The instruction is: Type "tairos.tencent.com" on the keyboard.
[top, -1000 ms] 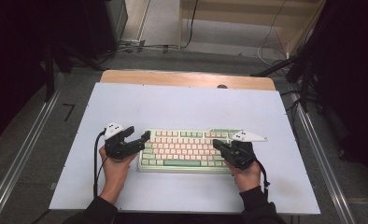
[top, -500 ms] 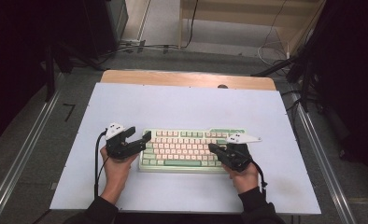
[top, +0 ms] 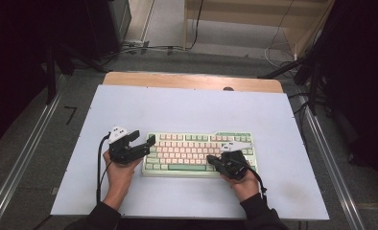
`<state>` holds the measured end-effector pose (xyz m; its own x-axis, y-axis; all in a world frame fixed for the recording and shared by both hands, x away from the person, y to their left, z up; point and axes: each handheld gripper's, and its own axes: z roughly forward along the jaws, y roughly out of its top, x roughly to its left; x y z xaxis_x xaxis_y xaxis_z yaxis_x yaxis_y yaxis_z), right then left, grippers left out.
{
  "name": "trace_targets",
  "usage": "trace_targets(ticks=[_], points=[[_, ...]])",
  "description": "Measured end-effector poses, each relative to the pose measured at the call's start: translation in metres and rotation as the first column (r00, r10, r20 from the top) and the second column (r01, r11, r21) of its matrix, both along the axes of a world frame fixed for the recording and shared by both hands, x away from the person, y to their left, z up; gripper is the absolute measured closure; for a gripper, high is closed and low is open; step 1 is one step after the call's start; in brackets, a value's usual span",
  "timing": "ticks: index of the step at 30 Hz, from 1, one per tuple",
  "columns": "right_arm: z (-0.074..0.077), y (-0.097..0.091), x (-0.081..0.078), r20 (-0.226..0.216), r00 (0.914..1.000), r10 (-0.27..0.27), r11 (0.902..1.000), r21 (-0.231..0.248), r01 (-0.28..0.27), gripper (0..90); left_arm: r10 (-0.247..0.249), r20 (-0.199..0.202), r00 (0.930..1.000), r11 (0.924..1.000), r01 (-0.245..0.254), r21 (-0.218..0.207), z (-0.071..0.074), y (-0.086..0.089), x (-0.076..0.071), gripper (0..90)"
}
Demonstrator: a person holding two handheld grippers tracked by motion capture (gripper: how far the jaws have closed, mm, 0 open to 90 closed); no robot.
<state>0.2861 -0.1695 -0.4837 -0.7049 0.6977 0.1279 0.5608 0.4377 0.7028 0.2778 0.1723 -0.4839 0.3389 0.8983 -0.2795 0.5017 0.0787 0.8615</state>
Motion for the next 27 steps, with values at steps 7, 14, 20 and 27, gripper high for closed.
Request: trace_targets(ticks=[7,14,20,27], points=[[-0.002,0.0,0.0,-0.002,1.0,-0.002,1.0,-0.008,0.002,87.4,-0.005,-0.002,1.0,1.0,0.005,0.003,-0.001,-0.001,0.0,29.1],[0.007,-0.007,-0.001,0.026,0.9996,-0.011,0.9981,0.061,0.01,80.6,-0.007,-0.001,1.0,1.0,0.007,0.001,-0.001,-0.001,0.0,29.1],[0.015,-0.023,0.002,0.056,0.9947,-0.086,0.9842,0.16,0.076,51.1,-0.016,-0.006,0.9999,0.9999,0.016,0.005,-0.001,-0.002,0.0,29.1],[0.018,-0.036,0.006,0.041,0.9823,-0.183,0.9628,0.209,0.17,36.5,-0.027,-0.011,0.9996,0.9996,0.027,0.006,-0.002,-0.004,0.0,29.1]])
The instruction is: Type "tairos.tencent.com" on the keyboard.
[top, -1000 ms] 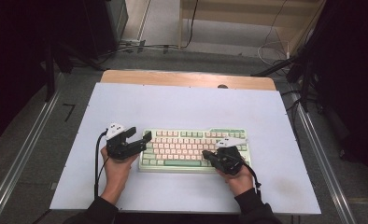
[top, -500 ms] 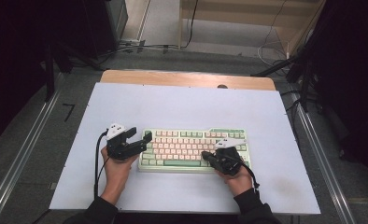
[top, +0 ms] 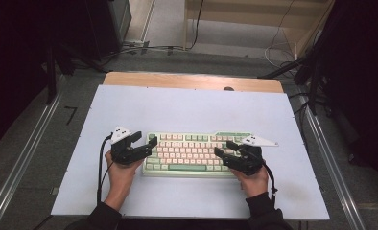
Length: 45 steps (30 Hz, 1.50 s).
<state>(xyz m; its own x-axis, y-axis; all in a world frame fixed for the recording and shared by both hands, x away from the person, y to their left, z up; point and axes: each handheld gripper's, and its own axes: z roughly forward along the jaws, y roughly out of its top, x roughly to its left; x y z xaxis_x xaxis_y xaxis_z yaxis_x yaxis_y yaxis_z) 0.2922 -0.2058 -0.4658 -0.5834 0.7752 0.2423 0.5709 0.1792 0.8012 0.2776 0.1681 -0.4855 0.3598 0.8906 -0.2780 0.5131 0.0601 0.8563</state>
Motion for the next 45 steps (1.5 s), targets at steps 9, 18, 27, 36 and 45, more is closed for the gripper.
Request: trace_targets(ticks=[9,18,27,36,45], points=[[0.0,-0.001,0.002,-0.018,0.9998,-0.007,0.9999,0.009,0.007,34.5,-0.008,-0.003,1.0,1.0,0.008,-0.001,-0.001,-0.002,0.0,29.1],[-0.002,-0.001,0.003,-0.026,0.9996,-0.007,1.0,0.001,0.007,34.4,-0.018,-0.004,0.9998,0.9998,0.018,-0.001,-0.001,-0.003,0.0,29.1],[-0.003,0.001,0.003,-0.03,0.9995,-0.002,1.0,-0.001,0.002,34.4,-0.044,-0.015,0.9989,0.999,0.044,0.013,-0.004,-0.012,0.0,29.2],[-0.003,0.005,0.003,-0.034,0.9994,0.01,0.9999,-0.01,-0.011,34.4,-0.122,-0.002,0.9925,0.9925,0.122,0.0,-0.002,-0.027,-0.001,41.0],[-0.003,0.005,0.003,-0.037,0.9993,0.009,0.9999,-0.01,-0.01,34.5,-0.282,-0.073,0.9567,0.9582,0.284,0.03,-0.001,-0.055,0.009,90.0]])
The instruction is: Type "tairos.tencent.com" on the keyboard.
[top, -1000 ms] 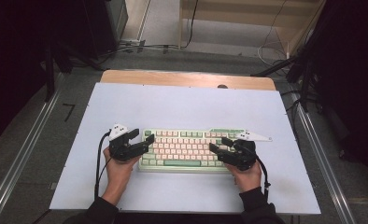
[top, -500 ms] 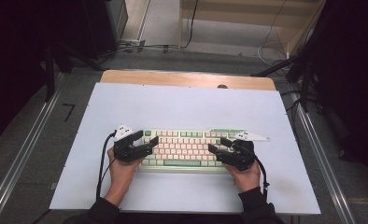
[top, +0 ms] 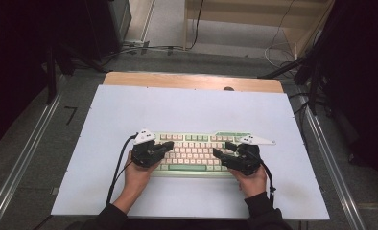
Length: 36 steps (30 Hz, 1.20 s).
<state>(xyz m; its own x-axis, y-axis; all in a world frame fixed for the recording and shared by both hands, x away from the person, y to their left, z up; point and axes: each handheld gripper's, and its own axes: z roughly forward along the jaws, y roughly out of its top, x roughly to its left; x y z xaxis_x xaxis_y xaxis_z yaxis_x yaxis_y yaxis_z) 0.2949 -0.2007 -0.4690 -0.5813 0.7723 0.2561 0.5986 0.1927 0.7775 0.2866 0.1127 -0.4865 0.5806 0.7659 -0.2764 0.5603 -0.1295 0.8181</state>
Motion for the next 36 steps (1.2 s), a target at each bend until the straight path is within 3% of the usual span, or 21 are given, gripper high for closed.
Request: trace_targets(ticks=[7,15,22,25,28,31,36], points=[[-0.001,0.001,0.0,-0.002,1.0,0.003,1.0,0.001,-0.003,34.7,-0.04,-0.034,0.9986,0.9982,0.042,0.043,0.002,-0.018,0.014,90.0],[0.0,-0.001,0.0,0.0,1.0,0.0,1.0,0.004,0.0,35.2,-0.045,-0.071,0.9965,0.9947,0.051,0.089,-0.003,-0.03,0.019,90.0],[0.0,0.0,0.0,-0.001,1.0,0.003,1.0,0.0,-0.003,35.3,-0.058,-0.102,0.9931,0.9921,0.069,0.105,-0.005,-0.033,0.02,90.0],[0.0,0.0,0.0,0.003,1.0,0.002,1.0,0.003,-0.002,35.4,-0.059,-0.083,0.9948,0.9942,0.066,0.084,-0.002,-0.031,0.019,90.0],[-0.001,0.0,0.0,0.0,1.0,0.003,1.0,0.002,-0.003,35.4,-0.048,-0.052,0.9975,0.9979,0.05,0.04,0.006,-0.026,0.017,77.9],[-0.001,-0.001,0.0,0.002,1.0,0.0,1.0,0.004,0.0,35.3,-0.014,-0.008,0.9999,0.9997,0.014,0.021,0.013,-0.019,0.014,55.8],[0.0,-0.001,0.0,0.003,1.0,-0.002,1.0,0.005,0.002,35.4,0.04,0.031,0.9987,0.9989,-0.041,0.023,0.019,-0.007,0.01,41.3]])
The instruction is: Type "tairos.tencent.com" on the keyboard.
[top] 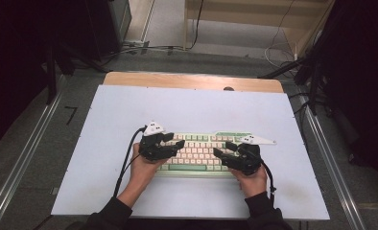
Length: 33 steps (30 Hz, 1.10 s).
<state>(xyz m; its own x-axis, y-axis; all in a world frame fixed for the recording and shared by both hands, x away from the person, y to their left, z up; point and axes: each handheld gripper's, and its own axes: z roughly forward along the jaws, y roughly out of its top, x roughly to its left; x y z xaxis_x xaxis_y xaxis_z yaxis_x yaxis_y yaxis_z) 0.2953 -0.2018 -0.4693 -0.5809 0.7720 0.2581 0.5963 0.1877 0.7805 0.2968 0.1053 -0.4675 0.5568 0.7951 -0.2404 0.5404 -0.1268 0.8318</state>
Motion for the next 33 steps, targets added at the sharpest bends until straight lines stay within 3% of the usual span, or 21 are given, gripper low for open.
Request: trace_targets(ticks=[4,11,15,20,23,25,27,28,29,33], points=[[-0.001,0.0,0.0,0.0,1.0,-0.001,1.0,-0.005,0.001,35.3,0.036,0.014,0.9992,0.9993,-0.036,-0.01,-0.002,0.01,-0.002,36.8],[-0.001,0.0,0.0,0.001,1.0,0.0,1.0,-0.008,0.0,35.3,0.065,0.011,0.9978,0.9969,-0.065,-0.045,-0.005,0.026,-0.004,36.7],[-0.001,0.0,0.0,0.0,1.0,-0.001,1.0,-0.008,0.001,35.3,0.069,0.005,0.9976,0.9965,-0.068,-0.049,-0.007,0.028,-0.004,36.8],[0.0,0.0,-0.001,-0.001,1.0,-0.002,1.0,-0.007,0.002,35.3,0.062,0.006,0.998,0.9978,-0.062,-0.023,-0.01,0.028,-0.006,37.1],[0.0,-0.001,-0.001,0.003,1.0,-0.001,1.0,-0.005,0.001,35.3,0.052,0.013,0.9986,0.9985,-0.052,-0.02,-0.012,0.028,-0.008,47.3],[0.0,-0.001,-0.001,0.0,1.0,-0.002,1.0,-0.005,0.002,35.3,0.03,0.023,0.9993,0.9995,-0.03,-0.008,-0.013,0.027,-0.009,61.7],[0.0,-0.001,-0.001,0.002,1.0,-0.001,1.0,-0.004,0.001,35.3,0.011,0.014,0.9998,0.9998,-0.012,0.018,-0.015,0.025,-0.008,80.7],[0.0,-0.001,-0.001,0.004,1.0,0.0,1.0,-0.006,0.0,35.3,0.0,0.005,1.0,0.9998,0.0,0.018,-0.016,0.024,-0.008,86.0],[0.0,0.0,-0.001,0.004,1.0,0.0,1.0,-0.006,0.0,35.3,-0.008,-0.002,1.0,0.9998,0.009,0.02,-0.017,0.023,-0.008,90.0],[0.0,0.001,-0.002,0.006,1.0,0.003,1.0,-0.009,-0.003,35.4,-0.04,-0.022,0.999,0.9989,0.04,0.026,-0.02,0.017,-0.006,90.0]])
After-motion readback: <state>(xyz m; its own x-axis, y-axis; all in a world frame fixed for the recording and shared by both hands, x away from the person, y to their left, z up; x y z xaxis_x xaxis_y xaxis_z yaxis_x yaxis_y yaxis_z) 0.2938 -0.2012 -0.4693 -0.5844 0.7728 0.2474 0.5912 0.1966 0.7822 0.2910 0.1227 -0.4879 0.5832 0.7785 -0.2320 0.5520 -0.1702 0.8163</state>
